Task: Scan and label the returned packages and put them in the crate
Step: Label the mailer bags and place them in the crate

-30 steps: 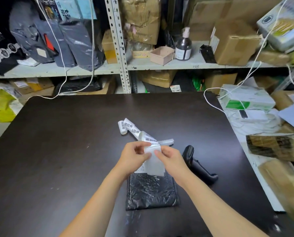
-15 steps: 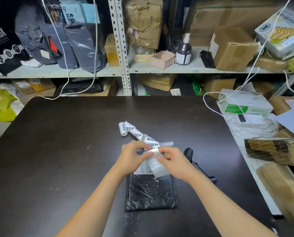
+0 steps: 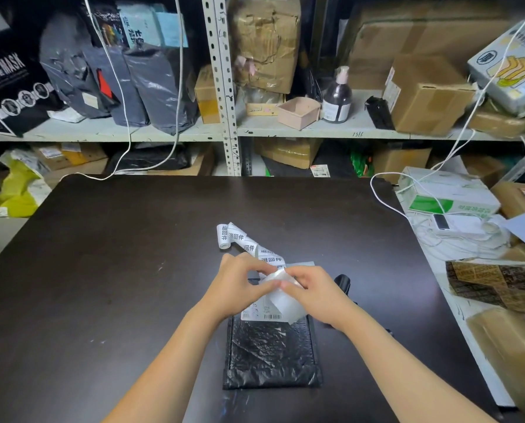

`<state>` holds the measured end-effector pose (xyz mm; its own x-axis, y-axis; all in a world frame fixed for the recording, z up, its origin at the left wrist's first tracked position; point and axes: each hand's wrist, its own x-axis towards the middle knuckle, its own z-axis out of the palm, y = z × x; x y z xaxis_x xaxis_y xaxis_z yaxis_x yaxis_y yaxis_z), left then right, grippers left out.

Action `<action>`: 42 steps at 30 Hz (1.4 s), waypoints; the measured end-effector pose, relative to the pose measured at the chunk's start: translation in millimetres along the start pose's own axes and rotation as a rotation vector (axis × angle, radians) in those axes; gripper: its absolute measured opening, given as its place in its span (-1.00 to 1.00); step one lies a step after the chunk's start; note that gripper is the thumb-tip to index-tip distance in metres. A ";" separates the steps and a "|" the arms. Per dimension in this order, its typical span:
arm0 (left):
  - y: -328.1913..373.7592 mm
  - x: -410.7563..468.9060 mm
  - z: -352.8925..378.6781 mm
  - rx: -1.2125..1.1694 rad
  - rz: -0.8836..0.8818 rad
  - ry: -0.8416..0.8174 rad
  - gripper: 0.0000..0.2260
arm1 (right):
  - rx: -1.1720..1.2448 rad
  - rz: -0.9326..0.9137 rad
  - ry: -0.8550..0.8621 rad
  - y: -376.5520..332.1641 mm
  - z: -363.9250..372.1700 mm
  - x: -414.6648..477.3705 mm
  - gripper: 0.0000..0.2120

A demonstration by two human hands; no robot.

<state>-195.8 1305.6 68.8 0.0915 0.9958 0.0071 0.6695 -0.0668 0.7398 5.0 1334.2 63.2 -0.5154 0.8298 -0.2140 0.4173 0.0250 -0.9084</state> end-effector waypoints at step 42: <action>-1.2 -8.8 11.5 0.728 0.433 0.639 -0.84 | 0.541 0.398 0.392 -43.6 13.6 37.3 -0.65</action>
<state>-188.9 1296.1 60.1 0.1653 0.7121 0.6824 0.9719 -0.2352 0.0100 -42.7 1356.5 90.0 -0.0590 0.8585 -0.5094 0.0405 -0.5078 -0.8605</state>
